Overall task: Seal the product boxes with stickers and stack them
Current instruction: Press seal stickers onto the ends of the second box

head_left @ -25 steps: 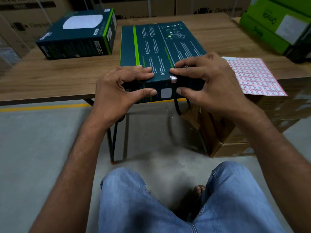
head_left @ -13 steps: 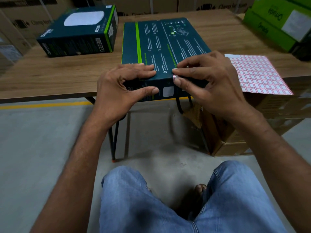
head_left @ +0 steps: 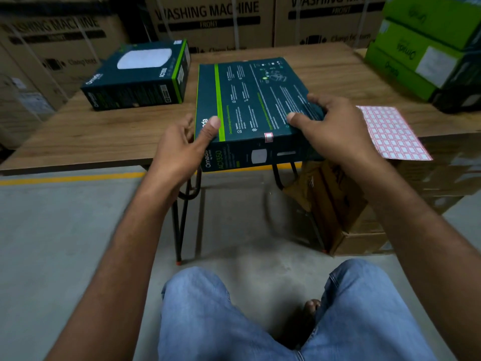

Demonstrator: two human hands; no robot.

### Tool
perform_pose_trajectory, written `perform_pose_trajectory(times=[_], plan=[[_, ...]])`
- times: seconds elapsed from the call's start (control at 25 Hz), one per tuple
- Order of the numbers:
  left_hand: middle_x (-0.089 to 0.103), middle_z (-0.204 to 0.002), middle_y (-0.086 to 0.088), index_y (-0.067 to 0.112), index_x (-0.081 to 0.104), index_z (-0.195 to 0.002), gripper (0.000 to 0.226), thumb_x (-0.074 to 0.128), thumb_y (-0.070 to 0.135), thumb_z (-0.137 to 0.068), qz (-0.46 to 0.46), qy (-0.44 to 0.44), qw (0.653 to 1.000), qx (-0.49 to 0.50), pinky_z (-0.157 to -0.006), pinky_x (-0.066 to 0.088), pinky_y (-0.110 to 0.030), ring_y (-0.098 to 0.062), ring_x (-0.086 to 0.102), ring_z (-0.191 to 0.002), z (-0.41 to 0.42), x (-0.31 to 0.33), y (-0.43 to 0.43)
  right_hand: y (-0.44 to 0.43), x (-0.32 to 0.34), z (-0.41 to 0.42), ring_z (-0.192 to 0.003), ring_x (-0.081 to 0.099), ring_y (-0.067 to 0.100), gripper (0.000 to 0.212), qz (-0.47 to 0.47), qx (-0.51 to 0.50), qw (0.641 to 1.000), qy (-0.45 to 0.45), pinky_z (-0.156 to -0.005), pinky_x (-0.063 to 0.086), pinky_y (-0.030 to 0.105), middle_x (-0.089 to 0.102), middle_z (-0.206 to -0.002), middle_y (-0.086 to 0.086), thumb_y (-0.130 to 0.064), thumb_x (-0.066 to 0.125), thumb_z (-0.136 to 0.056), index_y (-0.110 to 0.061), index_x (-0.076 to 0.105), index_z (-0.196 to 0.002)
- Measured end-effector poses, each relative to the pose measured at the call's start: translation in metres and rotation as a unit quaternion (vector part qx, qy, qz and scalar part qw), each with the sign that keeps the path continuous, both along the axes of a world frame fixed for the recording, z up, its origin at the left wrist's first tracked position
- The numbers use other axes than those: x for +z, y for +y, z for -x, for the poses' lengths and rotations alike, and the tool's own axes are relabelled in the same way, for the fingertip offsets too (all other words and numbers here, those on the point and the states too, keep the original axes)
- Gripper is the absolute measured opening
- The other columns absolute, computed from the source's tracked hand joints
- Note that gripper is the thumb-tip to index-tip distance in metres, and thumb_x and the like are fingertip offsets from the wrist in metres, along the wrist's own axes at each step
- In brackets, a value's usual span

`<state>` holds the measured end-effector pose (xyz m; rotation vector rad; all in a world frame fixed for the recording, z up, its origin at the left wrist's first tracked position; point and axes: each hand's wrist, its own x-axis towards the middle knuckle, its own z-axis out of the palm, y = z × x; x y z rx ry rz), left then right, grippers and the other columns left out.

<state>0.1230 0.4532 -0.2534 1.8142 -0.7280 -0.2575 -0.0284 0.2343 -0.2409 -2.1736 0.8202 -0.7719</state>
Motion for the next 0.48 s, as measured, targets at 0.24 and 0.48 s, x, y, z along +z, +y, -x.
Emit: perform_pose_trajectory(times=[0.24, 0.48], plan=[[0.079, -0.113, 0.004, 0.009, 0.069, -0.131, 0.033, 0.072, 0.017, -0.100, 0.088, 0.038, 0.995, 0.035, -0.084, 0.059, -0.020, -0.010, 0.075, -0.106, 0.014, 0.004, -0.007, -0.003, 0.003, -0.005, -0.116, 0.064, 0.018, 0.065, -0.079, 0.016, 0.996, -0.046, -0.099, 0.058, 0.043, 0.063, -0.135, -0.002, -0.043, 0.087, -0.079, -0.031, 0.063, -0.138], [0.075, -0.126, -0.003, 0.007, 0.058, -0.142, 0.057, 0.080, 0.003, -0.090, 0.142, 0.010, 0.988, 0.065, -0.099, 0.059, -0.032, -0.014, 0.073, -0.114, 0.017, 0.009, -0.006, -0.012, -0.002, 0.003, -0.124, 0.062, 0.014, 0.093, -0.140, 0.024, 0.982, -0.127, -0.106, 0.054, 0.039, 0.064, -0.139, -0.001, -0.012, 0.097, -0.064, -0.021, 0.054, -0.147]])
